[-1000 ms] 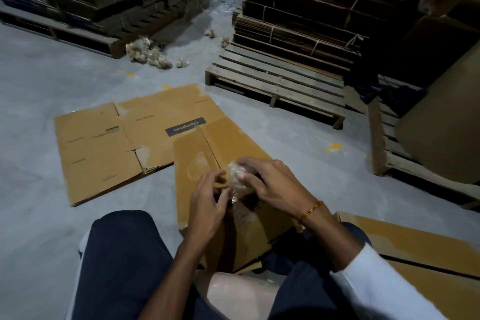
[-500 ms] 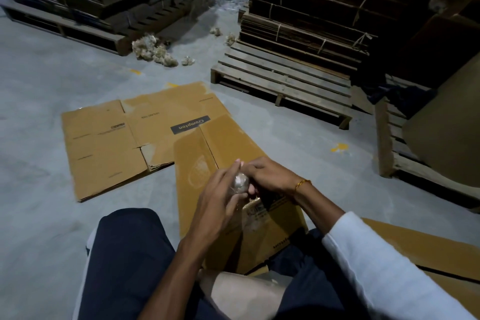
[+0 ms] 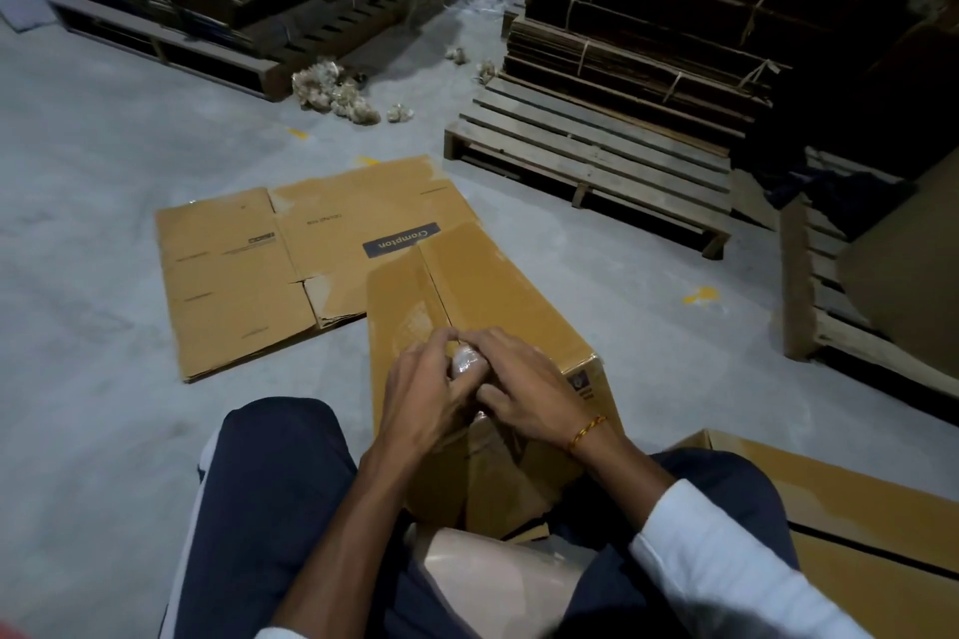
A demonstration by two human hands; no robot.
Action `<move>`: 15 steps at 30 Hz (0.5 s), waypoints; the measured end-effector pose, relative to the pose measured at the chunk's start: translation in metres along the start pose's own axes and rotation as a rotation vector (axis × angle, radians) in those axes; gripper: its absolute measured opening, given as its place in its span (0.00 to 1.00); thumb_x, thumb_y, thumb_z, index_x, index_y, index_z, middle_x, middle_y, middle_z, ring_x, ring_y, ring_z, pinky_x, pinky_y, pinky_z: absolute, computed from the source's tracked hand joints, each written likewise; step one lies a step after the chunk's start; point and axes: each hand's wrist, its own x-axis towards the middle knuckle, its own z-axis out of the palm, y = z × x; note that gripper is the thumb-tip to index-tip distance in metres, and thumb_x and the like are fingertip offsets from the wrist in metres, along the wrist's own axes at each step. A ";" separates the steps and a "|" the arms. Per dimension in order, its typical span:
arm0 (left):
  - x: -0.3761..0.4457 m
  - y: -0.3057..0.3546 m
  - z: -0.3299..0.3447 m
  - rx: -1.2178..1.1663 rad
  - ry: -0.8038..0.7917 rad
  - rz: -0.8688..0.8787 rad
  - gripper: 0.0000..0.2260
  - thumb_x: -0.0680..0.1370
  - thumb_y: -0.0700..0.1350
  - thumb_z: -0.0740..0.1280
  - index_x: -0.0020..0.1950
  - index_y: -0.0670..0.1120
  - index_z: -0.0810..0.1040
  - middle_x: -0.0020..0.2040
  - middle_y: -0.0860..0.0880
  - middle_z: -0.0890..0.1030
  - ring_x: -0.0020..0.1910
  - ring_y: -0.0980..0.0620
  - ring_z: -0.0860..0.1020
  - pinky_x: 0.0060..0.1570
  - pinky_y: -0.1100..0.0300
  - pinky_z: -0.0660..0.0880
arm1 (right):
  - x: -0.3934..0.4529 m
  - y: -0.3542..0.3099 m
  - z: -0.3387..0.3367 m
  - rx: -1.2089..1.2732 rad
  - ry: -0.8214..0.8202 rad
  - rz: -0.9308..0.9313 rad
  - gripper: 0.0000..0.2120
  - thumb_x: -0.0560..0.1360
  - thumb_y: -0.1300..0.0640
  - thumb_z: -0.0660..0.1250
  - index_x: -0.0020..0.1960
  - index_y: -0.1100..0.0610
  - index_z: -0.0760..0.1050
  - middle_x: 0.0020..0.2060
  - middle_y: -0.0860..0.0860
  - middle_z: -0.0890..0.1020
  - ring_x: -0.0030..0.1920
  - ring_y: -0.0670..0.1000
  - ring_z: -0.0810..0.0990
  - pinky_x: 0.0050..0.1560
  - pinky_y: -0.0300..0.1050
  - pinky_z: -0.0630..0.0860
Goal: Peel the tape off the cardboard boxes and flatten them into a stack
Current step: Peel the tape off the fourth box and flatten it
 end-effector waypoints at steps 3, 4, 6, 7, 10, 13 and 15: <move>0.002 -0.003 -0.006 0.012 -0.102 -0.038 0.31 0.80 0.62 0.63 0.79 0.52 0.61 0.34 0.50 0.79 0.37 0.49 0.78 0.40 0.51 0.73 | 0.006 0.008 0.000 -0.020 -0.037 -0.021 0.24 0.76 0.59 0.65 0.70 0.52 0.68 0.60 0.51 0.74 0.58 0.56 0.73 0.56 0.53 0.73; -0.002 -0.001 -0.006 -0.012 -0.109 -0.028 0.31 0.81 0.62 0.62 0.80 0.51 0.59 0.36 0.50 0.81 0.39 0.50 0.79 0.42 0.51 0.76 | 0.008 0.010 -0.001 -0.012 -0.042 -0.011 0.21 0.77 0.58 0.65 0.69 0.52 0.69 0.59 0.51 0.75 0.57 0.55 0.74 0.56 0.52 0.73; -0.011 0.004 -0.007 -0.045 -0.057 -0.005 0.26 0.83 0.58 0.59 0.81 0.52 0.60 0.44 0.49 0.85 0.44 0.49 0.82 0.47 0.51 0.78 | 0.010 0.015 -0.004 0.031 -0.041 0.014 0.18 0.78 0.53 0.67 0.67 0.53 0.71 0.58 0.50 0.76 0.55 0.53 0.75 0.55 0.51 0.74; -0.014 0.005 -0.009 -0.045 0.009 -0.001 0.24 0.84 0.55 0.58 0.80 0.52 0.62 0.48 0.48 0.84 0.46 0.49 0.81 0.48 0.52 0.77 | 0.010 0.017 -0.006 0.048 -0.028 0.030 0.18 0.78 0.51 0.68 0.66 0.53 0.72 0.58 0.50 0.76 0.55 0.53 0.76 0.55 0.51 0.75; -0.011 -0.006 -0.029 -0.003 0.198 -0.115 0.18 0.85 0.47 0.60 0.75 0.48 0.71 0.53 0.45 0.83 0.50 0.45 0.80 0.47 0.55 0.72 | 0.009 0.026 -0.013 0.092 0.039 0.121 0.18 0.78 0.50 0.71 0.65 0.54 0.75 0.57 0.50 0.78 0.54 0.51 0.76 0.55 0.48 0.74; -0.011 -0.025 -0.046 0.075 0.092 -0.325 0.14 0.85 0.50 0.58 0.65 0.46 0.78 0.51 0.47 0.82 0.55 0.42 0.80 0.51 0.54 0.72 | 0.015 0.032 -0.023 0.161 0.138 0.202 0.15 0.77 0.50 0.71 0.62 0.53 0.77 0.54 0.48 0.79 0.53 0.50 0.77 0.53 0.45 0.75; -0.014 -0.029 -0.046 -0.071 -0.049 -0.430 0.17 0.85 0.56 0.57 0.60 0.47 0.80 0.52 0.48 0.82 0.55 0.44 0.79 0.56 0.48 0.76 | 0.024 0.032 -0.030 0.206 0.216 0.232 0.12 0.77 0.52 0.71 0.59 0.54 0.78 0.51 0.48 0.80 0.51 0.49 0.78 0.47 0.38 0.74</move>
